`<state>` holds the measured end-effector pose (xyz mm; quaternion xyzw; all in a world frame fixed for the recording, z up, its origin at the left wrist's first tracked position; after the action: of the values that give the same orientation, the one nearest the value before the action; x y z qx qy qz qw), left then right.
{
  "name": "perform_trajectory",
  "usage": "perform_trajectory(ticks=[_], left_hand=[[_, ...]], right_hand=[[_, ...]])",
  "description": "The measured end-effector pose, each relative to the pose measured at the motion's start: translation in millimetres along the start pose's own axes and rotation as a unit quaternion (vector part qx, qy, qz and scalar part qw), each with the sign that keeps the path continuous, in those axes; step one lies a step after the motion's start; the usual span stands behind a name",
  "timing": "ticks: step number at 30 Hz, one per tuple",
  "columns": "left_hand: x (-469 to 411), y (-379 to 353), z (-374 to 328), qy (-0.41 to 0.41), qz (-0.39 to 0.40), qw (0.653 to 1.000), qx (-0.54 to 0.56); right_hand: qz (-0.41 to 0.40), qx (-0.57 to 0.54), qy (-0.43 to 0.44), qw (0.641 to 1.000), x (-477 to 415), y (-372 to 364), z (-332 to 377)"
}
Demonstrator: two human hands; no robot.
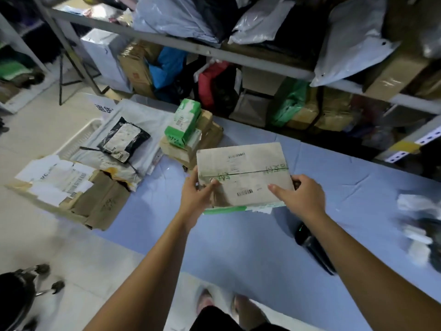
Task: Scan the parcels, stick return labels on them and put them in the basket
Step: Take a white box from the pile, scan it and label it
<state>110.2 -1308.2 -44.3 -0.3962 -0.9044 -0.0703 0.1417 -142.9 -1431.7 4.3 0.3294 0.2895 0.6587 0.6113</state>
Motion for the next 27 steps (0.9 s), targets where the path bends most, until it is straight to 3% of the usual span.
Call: perform_trajectory(ticks=[4,12,22,25,27], left_hand=[[34,23,12,-0.002,0.04,0.998,-0.038],[88,40,67,0.016,0.075,0.987,-0.139],[95,4,103,0.013,0.067,0.972,-0.224],[93,-3,106,0.011,0.01,0.973,-0.23],[94,-6,107,0.014,-0.011,0.971,-0.239]], right_hand=[[-0.03,-0.045,-0.054,0.997,72,0,-30],[0.006,-0.074,-0.11,0.991,156,-20,-87],[0.047,-0.078,-0.117,0.989,138,-31,-135],[-0.003,-0.053,-0.104,0.993,117,-18,-145],[-0.036,0.038,-0.078,0.996,102,-9,-153]])
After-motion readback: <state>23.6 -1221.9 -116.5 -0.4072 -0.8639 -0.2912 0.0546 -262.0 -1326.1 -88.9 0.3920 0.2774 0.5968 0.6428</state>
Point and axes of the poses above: each hand's wrist, its own x-axis away from the middle knuckle, its own y-axis out of the back of the hand, z = x × y, the point moved 6 cm from there along -x, towards the middle knuckle, and after that the axes turned 8 degrees about -z, right-handed, at the moved point
